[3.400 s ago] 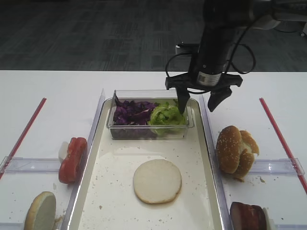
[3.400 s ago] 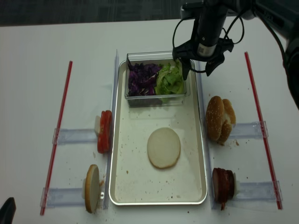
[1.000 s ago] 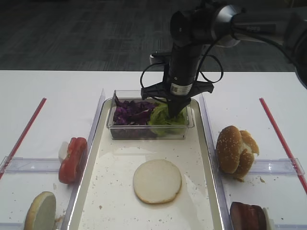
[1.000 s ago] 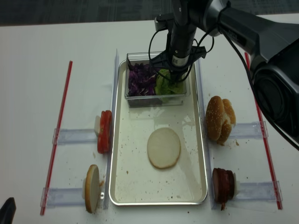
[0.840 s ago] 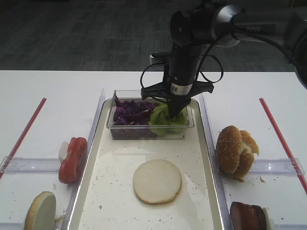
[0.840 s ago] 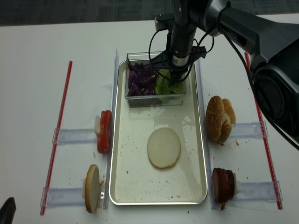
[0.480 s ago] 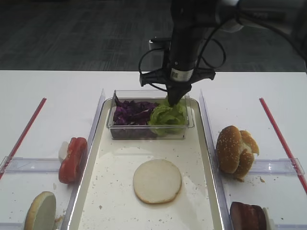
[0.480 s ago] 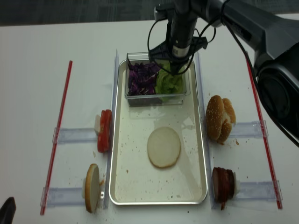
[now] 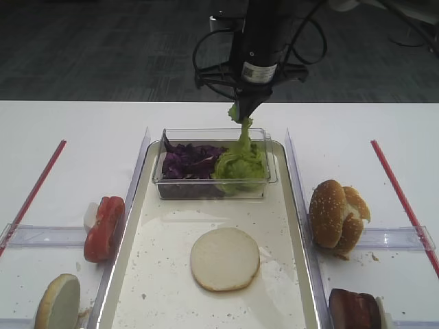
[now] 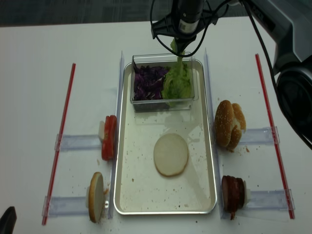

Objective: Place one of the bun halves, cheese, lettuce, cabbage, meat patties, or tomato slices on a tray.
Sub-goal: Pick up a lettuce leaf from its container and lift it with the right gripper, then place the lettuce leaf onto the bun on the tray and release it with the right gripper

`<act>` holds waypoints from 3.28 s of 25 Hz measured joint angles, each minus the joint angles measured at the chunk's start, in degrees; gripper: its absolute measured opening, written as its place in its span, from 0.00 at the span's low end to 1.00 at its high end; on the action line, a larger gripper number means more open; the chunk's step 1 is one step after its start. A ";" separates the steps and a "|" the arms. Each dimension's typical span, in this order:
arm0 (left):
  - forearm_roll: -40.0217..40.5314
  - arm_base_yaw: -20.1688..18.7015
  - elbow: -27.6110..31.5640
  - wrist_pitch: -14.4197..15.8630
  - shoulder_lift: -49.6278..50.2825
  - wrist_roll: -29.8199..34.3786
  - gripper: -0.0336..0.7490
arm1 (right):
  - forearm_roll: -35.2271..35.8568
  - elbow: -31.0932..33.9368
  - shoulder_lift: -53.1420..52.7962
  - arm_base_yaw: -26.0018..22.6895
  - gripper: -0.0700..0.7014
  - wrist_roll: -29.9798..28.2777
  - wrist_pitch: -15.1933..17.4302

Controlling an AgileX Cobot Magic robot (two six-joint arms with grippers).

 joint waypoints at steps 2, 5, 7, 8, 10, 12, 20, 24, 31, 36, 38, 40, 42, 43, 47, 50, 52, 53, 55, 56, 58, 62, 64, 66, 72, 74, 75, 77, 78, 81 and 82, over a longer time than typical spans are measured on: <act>0.00 0.00 0.00 0.00 0.00 0.00 0.74 | 0.00 -0.09 -0.23 0.00 0.15 0.00 0.12; 0.00 0.00 0.00 0.00 0.00 0.00 0.74 | 0.11 -0.09 -0.44 0.00 0.15 0.00 0.12; 0.00 0.00 0.00 0.00 0.00 0.00 0.74 | 0.47 -0.09 -0.52 0.00 0.15 0.00 0.12; 0.00 0.00 0.00 0.00 0.00 0.00 0.74 | 0.59 -0.09 -0.52 0.00 0.15 0.00 0.20; 0.00 0.00 0.00 0.00 0.00 0.00 0.74 | 0.59 -0.09 -0.67 0.27 0.15 0.00 0.20; 0.00 0.00 0.00 0.00 0.00 0.00 0.74 | 0.59 -0.09 -0.92 0.69 0.15 0.00 0.20; 0.00 0.00 0.00 0.00 0.00 0.00 0.74 | 0.41 7.38 -7.19 3.16 0.15 -1.00 0.20; 0.00 0.00 0.00 0.00 0.00 0.00 0.74 | 0.13 14.95 -11.88 4.01 0.15 -1.41 0.20; 0.00 0.00 0.00 0.00 0.00 0.00 0.74 | -0.82 28.79 -19.68 6.30 0.15 -1.72 -0.01; 0.00 0.00 0.00 0.00 0.00 0.00 0.74 | -0.92 37.56 -25.11 7.62 0.15 -1.39 -0.77; 0.00 0.00 0.00 0.00 0.00 0.00 0.74 | -0.92 40.35 -26.99 7.98 0.15 -1.03 -1.63; 0.00 0.00 0.00 0.00 0.00 0.00 0.74 | -0.92 42.62 -28.05 8.08 0.15 -0.89 -2.28; 0.00 0.00 0.00 0.00 0.00 0.00 0.74 | -0.92 44.15 -28.63 8.21 0.15 -0.80 -2.80; 0.00 0.00 0.00 0.00 0.00 0.00 0.74 | -0.92 44.49 -28.79 8.21 0.15 -0.80 -3.13; 0.00 0.00 0.00 0.00 0.00 0.00 0.74 | -0.29 44.91 -28.79 8.21 0.15 -0.68 -4.89; 0.00 0.00 0.00 0.00 0.00 0.00 0.74 | 1.04 44.95 -28.79 8.21 0.15 -0.68 -6.07; 0.00 0.00 0.00 0.00 0.00 0.00 0.74 | 2.46 44.95 -28.79 8.21 0.15 -1.18 -6.68; 0.00 0.00 0.00 0.00 0.00 0.00 0.74 | 3.40 44.95 -28.79 8.21 0.15 -1.45 -7.09; 0.00 0.00 0.00 0.00 0.00 0.00 0.74 | 4.35 44.95 -28.79 8.70 0.15 -2.07 -7.76; 0.00 0.00 0.00 0.00 0.00 0.00 0.74 | 4.63 44.95 -28.79 9.17 0.15 -2.19 -8.05; 0.00 0.00 0.00 0.00 0.00 0.00 0.74 | 5.10 44.95 -28.79 10.68 0.15 -2.43 -8.66; 0.00 0.00 0.00 0.00 0.00 0.00 0.74 | 5.76 44.95 -28.66 14.34 0.15 -2.56 -9.42; 0.00 0.00 0.00 0.00 0.00 0.00 0.74 | 6.18 44.95 -27.88 16.01 0.15 -2.56 -9.97; 0.00 0.00 0.00 0.00 0.00 0.00 0.74 | 6.58 44.95 -27.12 17.17 0.15 -2.56 -10.48; 0.00 0.00 0.00 0.00 0.00 0.00 0.74 | 7.52 44.95 -24.32 18.16 0.15 -3.00 -12.71; 0.00 0.00 0.00 0.00 0.00 0.00 0.74 | 7.14 44.95 -23.65 18.16 0.15 -3.05 -13.28; 0.00 0.00 0.00 0.00 0.00 0.00 0.74 | 6.72 44.95 -23.54 18.16 0.15 -3.05 -13.68; 0.00 0.00 0.00 0.00 0.00 0.00 0.74 | 5.82 44.80 -23.42 18.16 0.15 -3.05 -14.21; 0.00 0.00 0.00 0.00 0.00 0.00 0.74 | 5.53 44.39 -23.42 17.84 0.15 -2.94 -14.29; 0.00 0.00 0.00 0.00 0.00 0.00 0.74 | 5.53 42.91 -23.42 16.12 0.15 -2.95 -14.18; 0.00 0.00 0.00 0.00 0.00 0.00 0.74 | 5.64 42.45 -23.42 15.21 0.15 -2.95 -14.05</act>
